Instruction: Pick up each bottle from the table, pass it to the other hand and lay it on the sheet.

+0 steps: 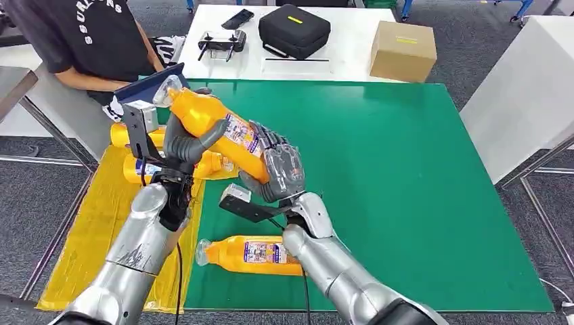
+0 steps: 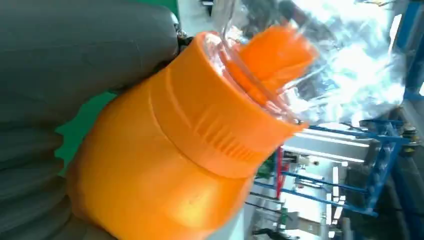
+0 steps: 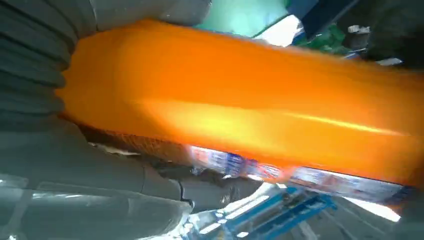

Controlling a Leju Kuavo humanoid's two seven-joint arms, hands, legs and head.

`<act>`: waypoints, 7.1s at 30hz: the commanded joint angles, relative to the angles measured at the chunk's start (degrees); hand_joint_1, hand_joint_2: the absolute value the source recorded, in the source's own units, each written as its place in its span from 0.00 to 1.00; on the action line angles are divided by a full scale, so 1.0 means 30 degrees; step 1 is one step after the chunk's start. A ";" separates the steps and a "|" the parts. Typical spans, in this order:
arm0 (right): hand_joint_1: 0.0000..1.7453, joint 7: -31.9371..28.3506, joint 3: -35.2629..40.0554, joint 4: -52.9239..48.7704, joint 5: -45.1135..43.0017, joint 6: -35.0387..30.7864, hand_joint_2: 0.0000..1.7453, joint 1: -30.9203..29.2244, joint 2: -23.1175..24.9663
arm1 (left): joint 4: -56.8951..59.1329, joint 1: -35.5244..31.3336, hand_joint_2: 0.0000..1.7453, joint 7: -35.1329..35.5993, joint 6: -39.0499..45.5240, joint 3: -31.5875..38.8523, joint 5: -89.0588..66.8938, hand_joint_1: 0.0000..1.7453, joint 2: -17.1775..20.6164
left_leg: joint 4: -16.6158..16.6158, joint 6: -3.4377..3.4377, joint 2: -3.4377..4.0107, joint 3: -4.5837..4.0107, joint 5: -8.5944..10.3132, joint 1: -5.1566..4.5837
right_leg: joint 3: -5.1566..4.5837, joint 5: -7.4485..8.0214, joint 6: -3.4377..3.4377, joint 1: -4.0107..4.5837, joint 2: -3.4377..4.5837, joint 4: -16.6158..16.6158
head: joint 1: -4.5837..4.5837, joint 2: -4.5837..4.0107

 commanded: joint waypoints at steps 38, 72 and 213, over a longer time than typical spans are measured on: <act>0.00 -0.2918 -0.1995 -0.2375 -0.3491 0.0080 1.00 0.0785 -0.0021 | 0.0344 -0.0777 1.00 -0.0549 0.2575 0.1405 -0.0933 1.00 0.0955 | 0.0012 -0.0090 0.0012 0.0068 -0.0034 0.0030 | 0.0073 -0.0029 -0.0059 0.0026 0.0005 0.0003 | -0.0015 0.0000; 0.00 -0.5416 -0.1961 -1.5095 -0.8941 0.0080 1.00 0.7944 -0.4457 | 0.5091 -0.2482 1.00 -0.2993 1.3326 0.8453 -3.1318 1.00 0.1681 | 0.0003 -0.0082 -0.0044 0.0073 -0.0024 0.0034 | 0.0089 -0.0034 -0.0054 0.0028 -0.0051 -0.0027 | -0.0007 0.0000; 0.00 0.7039 0.2617 -1.1886 -0.5109 1.4339 1.00 0.3527 -0.9744 | -0.2087 0.4311 1.00 -0.3588 0.0622 0.4593 -0.7474 0.00 0.2799 | -0.0004 -0.0065 0.0028 0.0086 -0.0015 0.0014 | 0.0075 -0.0003 -0.0042 0.0013 0.0027 -0.0011 | -0.0007 0.0000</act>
